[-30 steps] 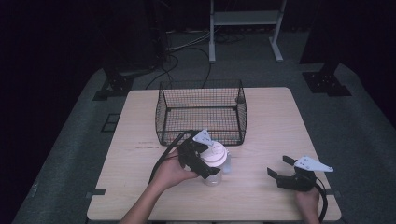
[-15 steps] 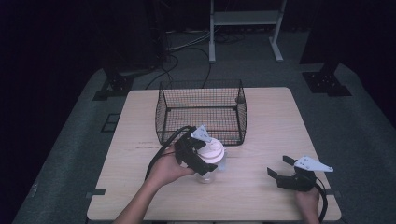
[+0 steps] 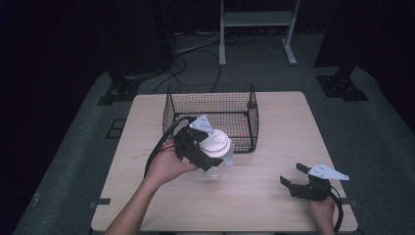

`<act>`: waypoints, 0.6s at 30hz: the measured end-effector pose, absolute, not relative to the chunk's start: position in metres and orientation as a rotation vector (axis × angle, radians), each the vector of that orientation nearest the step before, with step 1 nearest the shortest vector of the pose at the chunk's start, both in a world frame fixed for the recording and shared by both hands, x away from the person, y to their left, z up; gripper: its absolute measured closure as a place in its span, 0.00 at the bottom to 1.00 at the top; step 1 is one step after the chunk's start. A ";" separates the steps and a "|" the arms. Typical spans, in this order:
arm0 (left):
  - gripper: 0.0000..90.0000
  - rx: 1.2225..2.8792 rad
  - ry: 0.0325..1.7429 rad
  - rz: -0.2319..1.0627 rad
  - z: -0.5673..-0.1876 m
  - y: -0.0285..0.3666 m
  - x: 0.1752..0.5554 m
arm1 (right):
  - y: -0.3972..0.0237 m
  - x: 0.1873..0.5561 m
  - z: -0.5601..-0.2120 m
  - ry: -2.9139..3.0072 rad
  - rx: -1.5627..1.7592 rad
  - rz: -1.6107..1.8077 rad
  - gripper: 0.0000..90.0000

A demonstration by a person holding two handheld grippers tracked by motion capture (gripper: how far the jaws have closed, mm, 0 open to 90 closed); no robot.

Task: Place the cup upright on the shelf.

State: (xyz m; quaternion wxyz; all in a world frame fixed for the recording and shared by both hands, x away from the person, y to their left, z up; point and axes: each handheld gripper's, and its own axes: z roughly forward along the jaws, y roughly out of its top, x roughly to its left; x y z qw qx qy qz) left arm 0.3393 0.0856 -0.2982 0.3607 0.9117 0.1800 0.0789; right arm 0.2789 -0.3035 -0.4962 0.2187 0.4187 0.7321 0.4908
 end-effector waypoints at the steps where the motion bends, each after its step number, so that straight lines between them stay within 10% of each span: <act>1: 0.06 2.350 0.464 0.203 -0.298 0.086 0.339 | -0.303 0.279 -0.496 2.026 1.159 1.358 0.14; 18: 0.06 2.294 0.540 0.280 -0.240 0.095 0.365 | -0.304 0.280 -0.496 2.024 1.160 1.359 0.14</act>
